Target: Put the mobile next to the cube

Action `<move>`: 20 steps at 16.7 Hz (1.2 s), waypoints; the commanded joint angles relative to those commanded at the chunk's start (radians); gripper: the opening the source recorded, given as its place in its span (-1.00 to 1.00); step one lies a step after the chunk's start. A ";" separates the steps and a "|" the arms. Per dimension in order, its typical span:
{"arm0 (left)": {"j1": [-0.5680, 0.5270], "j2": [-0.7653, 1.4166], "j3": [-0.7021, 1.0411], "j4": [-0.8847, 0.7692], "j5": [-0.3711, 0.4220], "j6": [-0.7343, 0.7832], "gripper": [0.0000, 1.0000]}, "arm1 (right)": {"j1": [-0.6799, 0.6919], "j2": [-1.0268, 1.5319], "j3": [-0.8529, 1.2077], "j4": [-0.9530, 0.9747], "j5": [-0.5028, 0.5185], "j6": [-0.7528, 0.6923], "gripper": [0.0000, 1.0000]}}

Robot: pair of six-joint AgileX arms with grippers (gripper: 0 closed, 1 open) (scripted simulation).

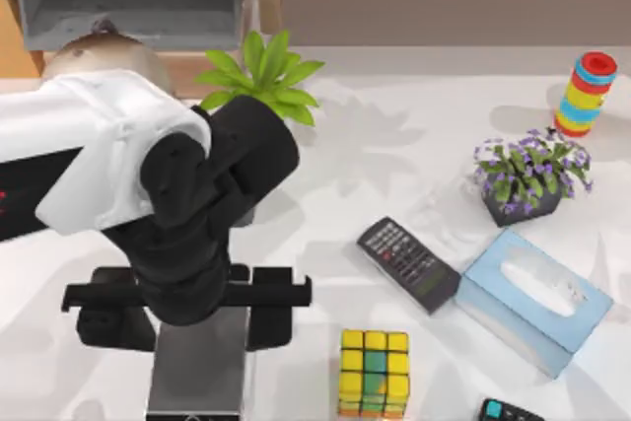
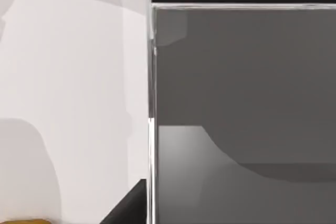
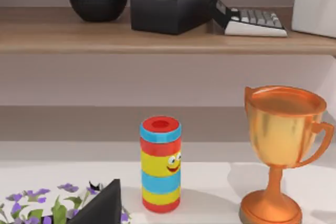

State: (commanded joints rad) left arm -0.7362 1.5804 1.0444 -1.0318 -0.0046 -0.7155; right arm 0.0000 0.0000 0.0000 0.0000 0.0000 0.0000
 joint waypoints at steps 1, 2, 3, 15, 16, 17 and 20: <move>0.000 0.000 0.000 0.000 0.000 0.000 -1.00 | 0.000 0.000 0.000 0.000 0.000 0.000 1.00; 0.000 0.001 -0.001 0.002 0.000 -0.001 -1.00 | 0.000 0.000 0.000 0.000 0.000 0.000 1.00; 0.000 0.002 -0.002 0.005 0.000 -0.003 -1.00 | 0.000 0.000 0.000 0.000 0.000 0.000 1.00; -0.007 0.030 -0.055 0.088 0.057 -0.016 -1.00 | 0.000 0.000 0.000 0.000 0.000 0.000 1.00; -0.007 0.032 -0.060 0.099 0.061 -0.016 -1.00 | 0.000 0.000 0.000 0.000 0.000 0.000 1.00; -0.007 0.034 -0.065 0.110 0.063 -0.015 -1.00 | 0.000 0.000 0.000 0.000 0.000 0.000 1.00; -0.005 0.038 -0.082 0.148 0.058 -0.011 -1.00 | 0.000 0.000 0.000 0.000 0.000 0.000 1.00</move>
State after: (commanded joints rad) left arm -0.7415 1.6180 0.9624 -0.8842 0.0535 -0.7264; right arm 0.0000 0.0000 0.0000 0.0000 0.0000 0.0000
